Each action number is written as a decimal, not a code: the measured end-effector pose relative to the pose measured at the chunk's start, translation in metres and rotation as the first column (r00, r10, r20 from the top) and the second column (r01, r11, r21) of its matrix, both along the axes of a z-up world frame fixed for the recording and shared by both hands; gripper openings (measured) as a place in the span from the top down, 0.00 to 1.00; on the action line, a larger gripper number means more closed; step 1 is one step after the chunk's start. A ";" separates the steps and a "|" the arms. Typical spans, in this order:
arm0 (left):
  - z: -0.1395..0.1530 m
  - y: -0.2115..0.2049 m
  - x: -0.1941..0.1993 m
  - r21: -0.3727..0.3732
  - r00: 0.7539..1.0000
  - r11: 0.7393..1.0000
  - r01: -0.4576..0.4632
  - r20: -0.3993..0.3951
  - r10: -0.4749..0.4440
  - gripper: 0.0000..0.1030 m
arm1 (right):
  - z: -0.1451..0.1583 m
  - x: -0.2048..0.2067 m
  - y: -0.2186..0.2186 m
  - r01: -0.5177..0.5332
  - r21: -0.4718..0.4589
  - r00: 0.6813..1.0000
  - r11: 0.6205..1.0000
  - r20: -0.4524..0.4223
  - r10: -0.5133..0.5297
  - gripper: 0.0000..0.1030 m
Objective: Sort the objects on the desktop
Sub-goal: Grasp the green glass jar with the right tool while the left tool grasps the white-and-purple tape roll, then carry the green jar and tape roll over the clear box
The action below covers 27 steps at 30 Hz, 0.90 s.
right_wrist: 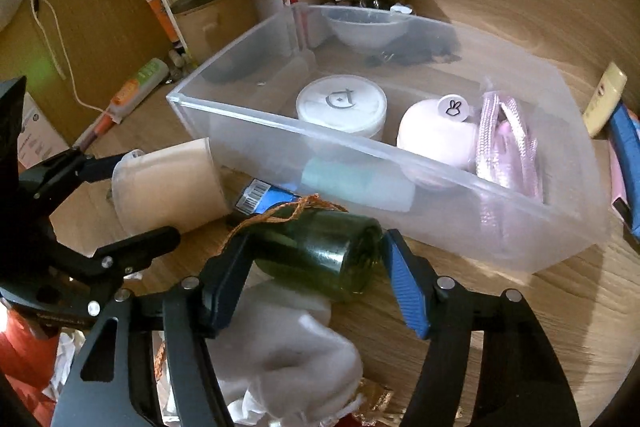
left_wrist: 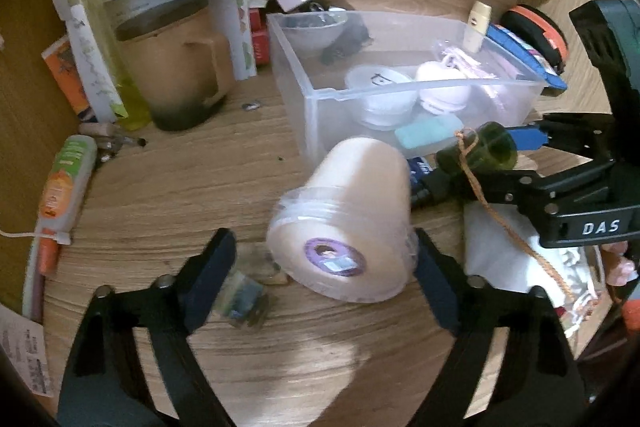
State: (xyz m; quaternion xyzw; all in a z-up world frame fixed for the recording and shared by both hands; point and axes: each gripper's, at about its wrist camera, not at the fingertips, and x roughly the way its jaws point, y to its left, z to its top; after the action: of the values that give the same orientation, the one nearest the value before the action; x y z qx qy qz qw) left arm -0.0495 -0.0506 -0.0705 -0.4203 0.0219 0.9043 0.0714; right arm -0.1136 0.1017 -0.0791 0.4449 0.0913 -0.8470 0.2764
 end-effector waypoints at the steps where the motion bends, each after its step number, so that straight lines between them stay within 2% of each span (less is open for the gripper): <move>1: 0.001 0.000 0.001 0.011 1.000 1.000 0.005 0.001 -0.005 0.26 | 0.000 0.001 0.001 0.004 0.003 1.000 1.000 -0.005 -0.004 0.39; 2: 0.001 0.001 0.002 0.015 1.000 1.000 0.012 0.000 -0.012 0.31 | 0.002 0.003 0.002 0.010 0.006 1.000 1.000 -0.014 -0.010 0.39; 4: 0.003 0.005 0.004 0.009 1.000 1.000 0.018 -0.005 -0.018 0.34 | 0.005 0.006 0.006 0.016 0.003 1.000 1.000 -0.020 -0.016 0.39; 7: 0.003 0.007 0.005 -0.005 1.000 1.000 0.009 -0.007 -0.009 0.35 | 0.011 0.012 0.016 0.036 0.000 0.999 0.999 -0.036 -0.036 0.39; 16: 0.010 0.004 0.010 0.025 1.000 0.999 -0.025 -0.003 0.025 0.35 | 0.029 0.029 0.060 0.154 0.017 0.984 0.988 -0.090 -0.152 0.39; 27: 0.033 0.012 0.015 0.011 0.998 0.999 -0.034 -0.051 0.034 0.35 | 0.053 0.032 0.096 0.226 -0.060 0.963 0.972 -0.135 -0.233 0.39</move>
State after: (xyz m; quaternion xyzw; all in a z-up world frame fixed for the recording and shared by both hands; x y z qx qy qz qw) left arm -0.0343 -0.0382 -0.0374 -0.3971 0.0121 0.9159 0.0576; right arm -0.0812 0.1976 -0.0260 0.3853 0.0396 -0.9044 0.1790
